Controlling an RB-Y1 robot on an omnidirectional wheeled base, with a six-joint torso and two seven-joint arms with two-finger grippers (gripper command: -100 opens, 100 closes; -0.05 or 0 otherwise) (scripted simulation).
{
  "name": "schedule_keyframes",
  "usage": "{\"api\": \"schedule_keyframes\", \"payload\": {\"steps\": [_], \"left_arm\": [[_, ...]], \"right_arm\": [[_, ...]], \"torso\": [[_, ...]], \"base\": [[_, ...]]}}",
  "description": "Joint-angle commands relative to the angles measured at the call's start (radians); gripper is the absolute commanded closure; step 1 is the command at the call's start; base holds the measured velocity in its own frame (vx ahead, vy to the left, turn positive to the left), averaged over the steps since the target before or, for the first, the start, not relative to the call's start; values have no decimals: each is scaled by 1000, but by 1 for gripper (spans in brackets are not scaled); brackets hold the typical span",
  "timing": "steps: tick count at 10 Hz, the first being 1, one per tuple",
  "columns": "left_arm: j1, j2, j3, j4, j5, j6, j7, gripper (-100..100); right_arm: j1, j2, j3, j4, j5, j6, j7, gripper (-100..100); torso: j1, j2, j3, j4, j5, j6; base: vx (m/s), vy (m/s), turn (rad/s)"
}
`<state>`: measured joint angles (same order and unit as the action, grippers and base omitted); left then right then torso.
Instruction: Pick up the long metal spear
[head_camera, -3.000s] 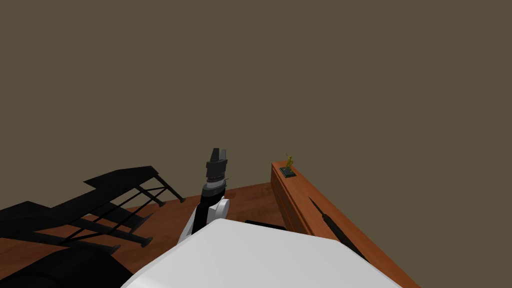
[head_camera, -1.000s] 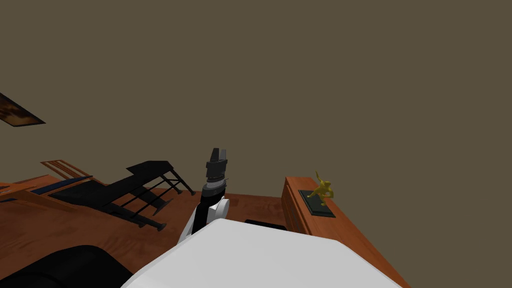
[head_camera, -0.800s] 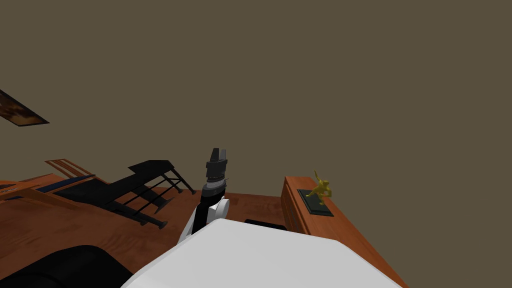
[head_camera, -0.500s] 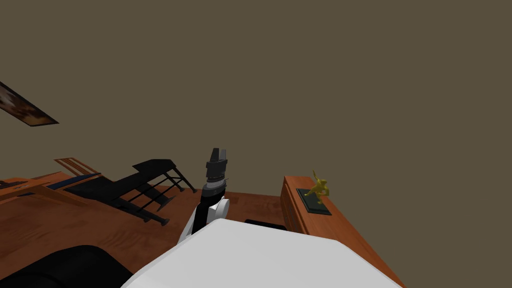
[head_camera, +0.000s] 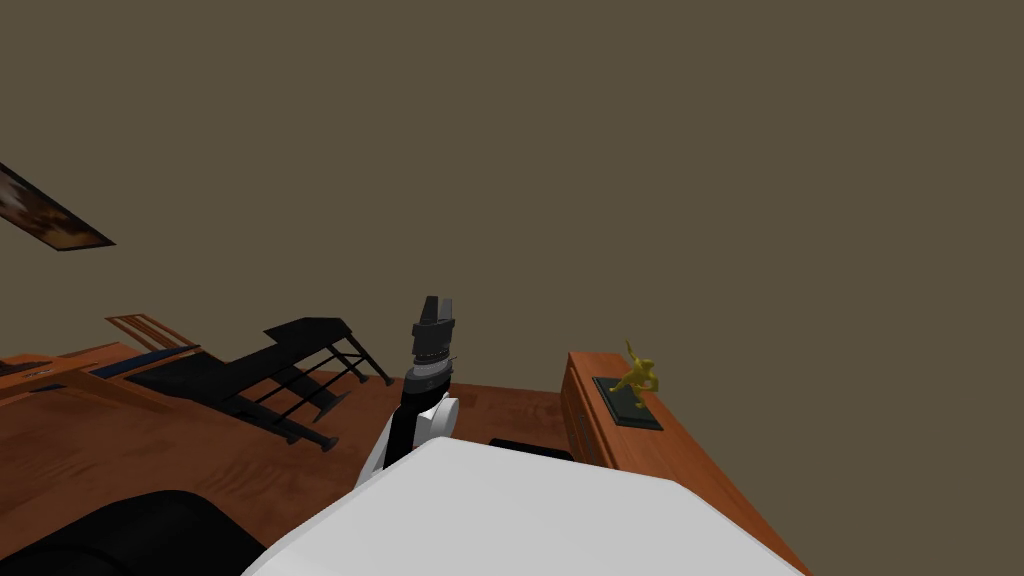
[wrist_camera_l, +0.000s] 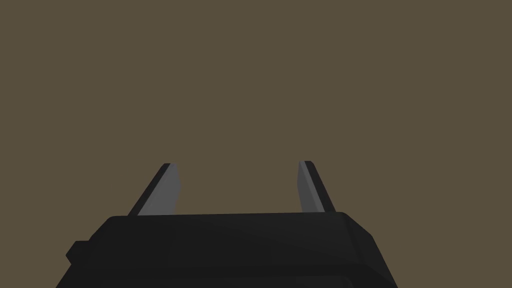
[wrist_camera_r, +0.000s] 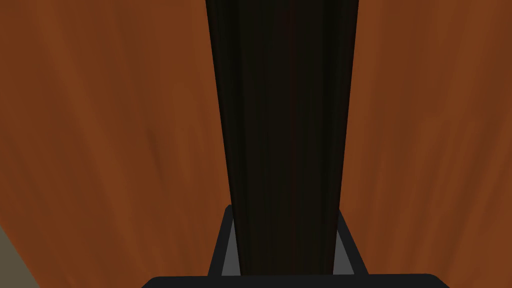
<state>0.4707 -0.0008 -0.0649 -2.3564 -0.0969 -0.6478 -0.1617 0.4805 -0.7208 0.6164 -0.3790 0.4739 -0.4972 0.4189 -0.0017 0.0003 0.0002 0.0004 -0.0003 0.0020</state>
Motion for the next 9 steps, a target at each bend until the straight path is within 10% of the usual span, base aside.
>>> {"api": "schedule_keyframes", "payload": {"steps": [1,2,3,8,9], "left_arm": [[0,0,0,0,0,0,0,0],[0,0,0,0,0,0,0,0],[0,0,0,0,0,0,0,0],[0,0,0,0,0,0,0,0],[0,0,0,0,0,0,0,0]], "right_arm": [[0,0,0,0,0,0,0,100],[0,0,0,0,0,0,0,0],[10,-31,-3,7,-4,-29,3,100],[32,-68,0,-23,-7,-40,-8,100],[33,-71,0,-23,-7,-42,-8,0]], "torso": [[0,0,0,0,0,0],[0,0,0,0,0,0],[0,0,0,0,0,0],[3,-2,-1,-1,2,0],[2,-1,-1,-1,1,0]], "base": [[0,0,0],[0,0,0],[49,36,-62],[29,42,-26],[0,0,0]]}}
